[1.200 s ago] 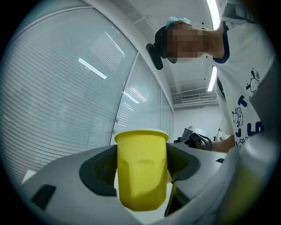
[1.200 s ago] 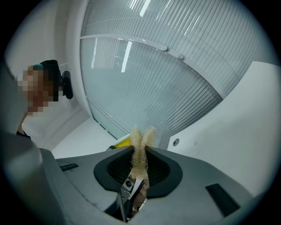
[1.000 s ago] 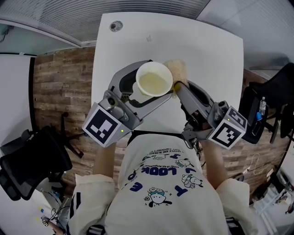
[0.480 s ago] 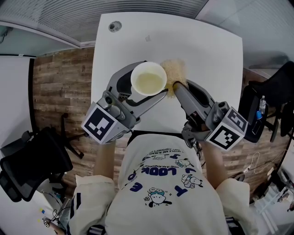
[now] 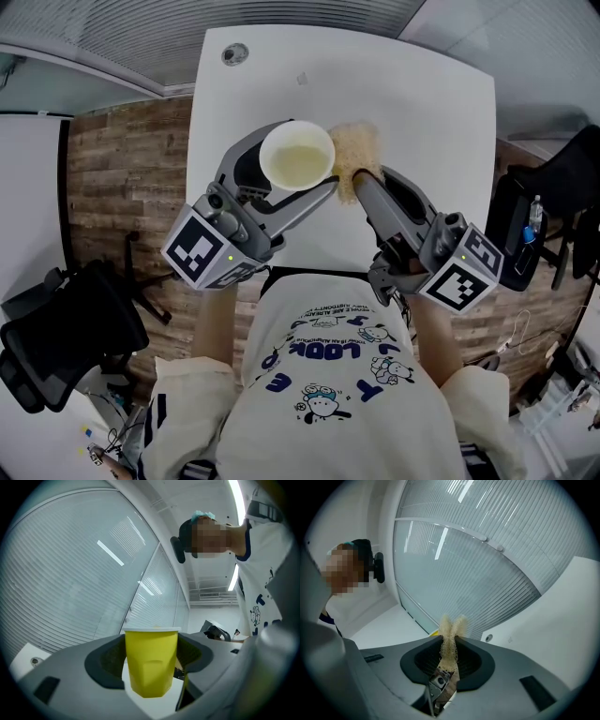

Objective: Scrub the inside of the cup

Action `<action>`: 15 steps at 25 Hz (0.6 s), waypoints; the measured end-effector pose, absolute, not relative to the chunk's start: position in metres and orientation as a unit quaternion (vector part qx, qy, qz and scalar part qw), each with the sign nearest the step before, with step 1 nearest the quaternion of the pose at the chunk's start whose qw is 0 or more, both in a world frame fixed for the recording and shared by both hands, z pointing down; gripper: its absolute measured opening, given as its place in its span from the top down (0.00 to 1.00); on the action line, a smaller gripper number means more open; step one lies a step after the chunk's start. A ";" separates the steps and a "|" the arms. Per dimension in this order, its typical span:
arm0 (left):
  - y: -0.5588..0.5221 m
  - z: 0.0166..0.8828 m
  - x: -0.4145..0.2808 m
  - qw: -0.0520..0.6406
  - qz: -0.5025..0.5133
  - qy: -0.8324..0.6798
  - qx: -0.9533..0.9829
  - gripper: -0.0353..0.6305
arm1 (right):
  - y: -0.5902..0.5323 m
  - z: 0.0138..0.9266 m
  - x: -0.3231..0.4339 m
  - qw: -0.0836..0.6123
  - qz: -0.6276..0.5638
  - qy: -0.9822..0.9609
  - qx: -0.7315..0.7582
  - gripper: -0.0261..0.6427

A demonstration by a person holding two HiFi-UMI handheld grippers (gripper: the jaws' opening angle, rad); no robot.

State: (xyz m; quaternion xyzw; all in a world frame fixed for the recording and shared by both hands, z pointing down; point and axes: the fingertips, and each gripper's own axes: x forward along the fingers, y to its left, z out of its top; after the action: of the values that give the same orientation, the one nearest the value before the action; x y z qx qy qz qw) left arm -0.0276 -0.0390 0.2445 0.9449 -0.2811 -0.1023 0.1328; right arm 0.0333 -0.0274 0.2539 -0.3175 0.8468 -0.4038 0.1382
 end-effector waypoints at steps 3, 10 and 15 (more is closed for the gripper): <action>-0.045 0.242 -0.034 0.153 -0.126 -0.285 0.938 0.42 | -0.025 0.253 0.029 0.136 -0.396 0.856 -0.304 0.85; -0.051 0.232 -0.038 0.160 -0.148 -0.283 0.934 0.42 | -0.019 0.244 0.027 0.145 -0.374 0.873 -0.278 0.85; -0.052 0.230 -0.036 0.154 -0.144 -0.282 0.936 0.42 | -0.018 0.245 0.029 0.141 -0.369 0.875 -0.281 0.85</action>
State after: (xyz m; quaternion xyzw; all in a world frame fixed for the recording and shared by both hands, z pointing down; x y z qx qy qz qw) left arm -0.0359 -0.0516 0.2302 0.9358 -0.2824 -0.1440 0.1541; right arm 0.0291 -0.0176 0.2451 -0.2813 0.8747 -0.3686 0.1410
